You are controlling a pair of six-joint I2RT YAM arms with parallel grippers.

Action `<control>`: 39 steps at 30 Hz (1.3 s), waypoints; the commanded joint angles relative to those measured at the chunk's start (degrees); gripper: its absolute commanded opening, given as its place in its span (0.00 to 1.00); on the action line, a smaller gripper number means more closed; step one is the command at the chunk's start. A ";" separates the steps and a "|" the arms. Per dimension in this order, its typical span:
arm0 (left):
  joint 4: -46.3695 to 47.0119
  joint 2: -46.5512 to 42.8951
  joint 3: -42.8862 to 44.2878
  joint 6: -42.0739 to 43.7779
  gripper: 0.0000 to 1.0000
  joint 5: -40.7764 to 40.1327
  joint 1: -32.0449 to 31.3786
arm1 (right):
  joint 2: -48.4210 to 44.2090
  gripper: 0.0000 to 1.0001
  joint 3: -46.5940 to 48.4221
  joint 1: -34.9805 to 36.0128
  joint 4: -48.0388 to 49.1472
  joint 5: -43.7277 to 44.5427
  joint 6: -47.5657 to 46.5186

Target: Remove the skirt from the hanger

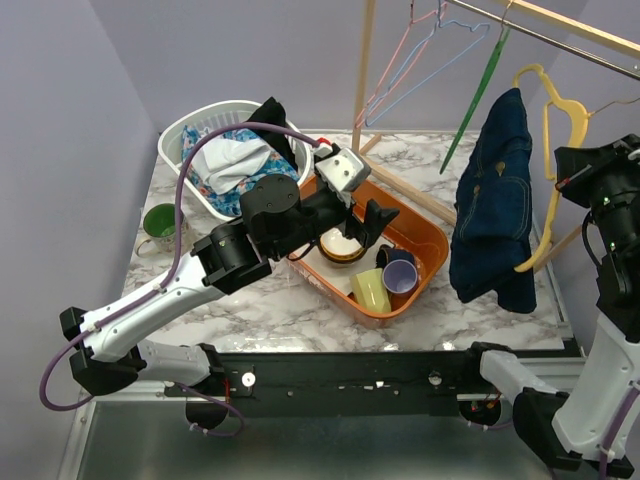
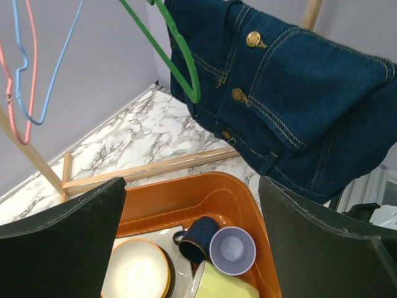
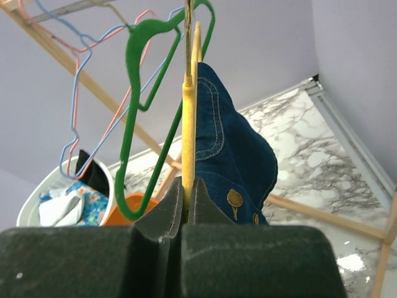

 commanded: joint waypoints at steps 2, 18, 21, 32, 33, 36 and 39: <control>3.50 -0.73 -0.37 -1.58 0.99 6.36 -0.38 | -7.54 0.01 -5.22 -0.17 3.58 -6.64 4.10; 18.35 4.27 -9.61 8.52 0.99 29.83 -3.98 | -22.76 0.01 -19.12 -0.25 6.47 -8.32 17.90; 18.71 4.89 -8.99 9.31 0.99 33.77 -6.00 | -24.44 0.01 -21.76 -0.17 8.32 -8.49 19.05; 14.75 9.45 -5.03 10.46 0.99 30.40 -11.19 | -25.14 0.01 -20.62 -0.17 10.08 -8.41 20.02; 15.36 9.89 -5.73 10.54 0.99 28.80 -11.72 | -25.14 0.01 -20.44 -0.17 10.34 -8.49 20.28; 15.98 11.13 -6.35 11.51 0.99 24.66 -13.39 | -25.58 0.01 -20.62 -0.17 11.13 -8.93 21.16; 17.30 12.18 -6.09 11.60 0.98 20.28 -14.44 | -25.93 0.01 -20.79 -0.17 11.66 -8.85 21.69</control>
